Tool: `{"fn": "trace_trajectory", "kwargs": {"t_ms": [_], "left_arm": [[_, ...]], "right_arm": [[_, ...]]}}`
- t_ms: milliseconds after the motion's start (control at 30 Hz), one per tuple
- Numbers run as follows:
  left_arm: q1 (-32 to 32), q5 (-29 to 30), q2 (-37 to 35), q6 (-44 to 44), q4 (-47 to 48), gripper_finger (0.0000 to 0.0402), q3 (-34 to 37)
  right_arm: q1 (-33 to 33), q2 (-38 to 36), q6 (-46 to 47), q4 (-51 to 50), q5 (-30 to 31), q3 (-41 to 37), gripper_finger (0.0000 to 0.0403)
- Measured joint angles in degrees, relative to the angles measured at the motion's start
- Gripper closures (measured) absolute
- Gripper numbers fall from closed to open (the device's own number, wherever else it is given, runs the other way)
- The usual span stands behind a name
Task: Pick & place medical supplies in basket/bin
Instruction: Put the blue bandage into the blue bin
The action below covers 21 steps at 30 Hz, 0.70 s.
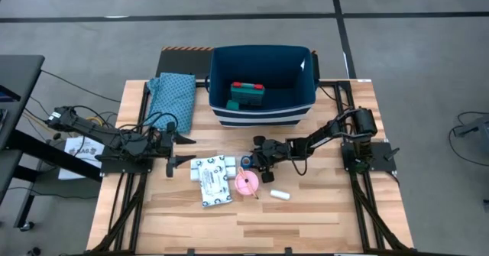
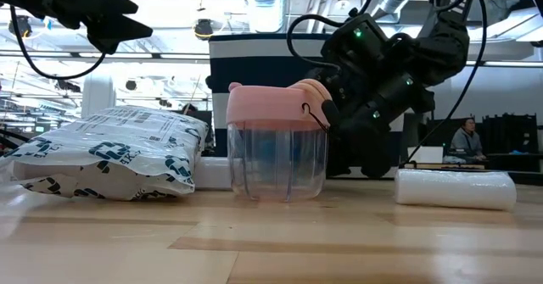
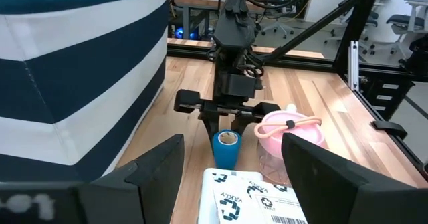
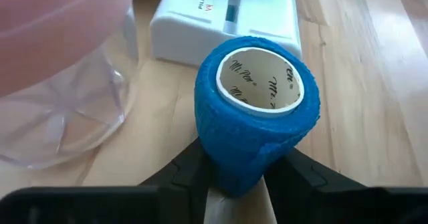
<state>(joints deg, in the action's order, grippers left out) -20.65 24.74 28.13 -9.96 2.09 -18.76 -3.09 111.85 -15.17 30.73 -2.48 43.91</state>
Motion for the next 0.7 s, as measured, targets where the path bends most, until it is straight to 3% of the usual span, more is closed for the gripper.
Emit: {"fn": "trace_trajectory", "kwargs": {"t_ms": [367, 700], "left_arm": [[0.01, -1.74, 0.01, -0.13, 0.00, 0.0161, 0.00], [-0.01, -1.70, -0.01, -0.17, 0.02, 0.0161, 0.00]], "right_arm": [[0.00, -5.41, 4.31, -5.07, 7.89, -0.05, 0.0288], [-0.39, -17.76, 9.01, -13.77, 12.77, -0.05, 0.0286]]}}
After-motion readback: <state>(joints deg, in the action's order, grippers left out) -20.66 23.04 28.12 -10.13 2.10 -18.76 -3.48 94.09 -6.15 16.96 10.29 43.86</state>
